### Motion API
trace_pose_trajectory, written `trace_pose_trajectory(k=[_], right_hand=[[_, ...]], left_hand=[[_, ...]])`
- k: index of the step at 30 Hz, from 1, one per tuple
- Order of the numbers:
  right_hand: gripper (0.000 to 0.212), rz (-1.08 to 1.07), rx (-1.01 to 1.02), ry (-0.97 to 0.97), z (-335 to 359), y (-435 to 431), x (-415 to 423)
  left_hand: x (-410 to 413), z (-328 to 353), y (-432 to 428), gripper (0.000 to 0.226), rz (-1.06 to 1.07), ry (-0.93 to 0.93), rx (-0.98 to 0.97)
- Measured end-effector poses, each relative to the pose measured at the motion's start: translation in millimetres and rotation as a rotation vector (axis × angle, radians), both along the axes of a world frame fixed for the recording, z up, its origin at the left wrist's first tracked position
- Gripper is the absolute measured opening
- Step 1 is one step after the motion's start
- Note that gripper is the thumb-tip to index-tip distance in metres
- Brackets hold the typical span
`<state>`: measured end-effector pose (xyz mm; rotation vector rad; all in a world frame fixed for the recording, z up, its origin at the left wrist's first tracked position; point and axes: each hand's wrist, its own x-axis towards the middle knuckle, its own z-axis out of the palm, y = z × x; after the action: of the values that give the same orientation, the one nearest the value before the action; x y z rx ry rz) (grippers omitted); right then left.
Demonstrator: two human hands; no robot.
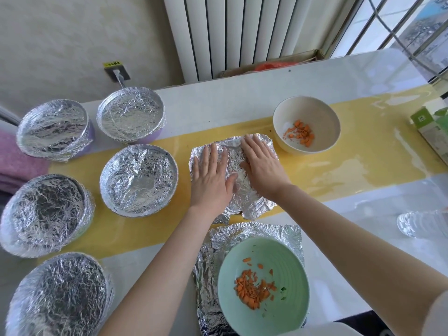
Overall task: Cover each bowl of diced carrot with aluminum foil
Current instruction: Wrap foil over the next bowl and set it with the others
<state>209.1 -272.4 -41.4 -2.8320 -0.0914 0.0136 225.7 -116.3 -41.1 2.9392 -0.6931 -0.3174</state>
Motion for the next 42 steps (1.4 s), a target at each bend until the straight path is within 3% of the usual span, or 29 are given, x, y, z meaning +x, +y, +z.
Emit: trace_pose_trajectory(k=[5,9,20,25,29,42], right_hand=[[0.05,-0.064,0.042,0.026,-6.0,-0.3,4.2],[0.039,-0.119,0.101,-0.021,-2.1,-1.1,7.0],[0.035,-0.076,0.2,0.056,0.4,-6.2,31.9],[0.03,-0.188,0.3,0.039,-5.3,-5.9,33.7],[0.029,-0.214,0.357,0.047,-3.7,-7.1,33.3],[0.038,-0.177,0.28,0.08,0.1,-6.8,25.6]], left_hand=[[2.8,0.4,-2.0,0.062,0.028,0.029,-0.015],[10.4,4.3,-2.4,0.056,0.112,-0.017,-0.198],[38.7,-5.5,-3.5,0.044,0.038,-0.065,-0.356],[41.9,-6.9,-2.2,0.033,0.192,0.062,-0.672],[43.8,-6.2,-1.5,0.028,0.273,0.101,-0.763],[30.4,-4.2,-5.1,0.035,0.291,0.045,-0.528]])
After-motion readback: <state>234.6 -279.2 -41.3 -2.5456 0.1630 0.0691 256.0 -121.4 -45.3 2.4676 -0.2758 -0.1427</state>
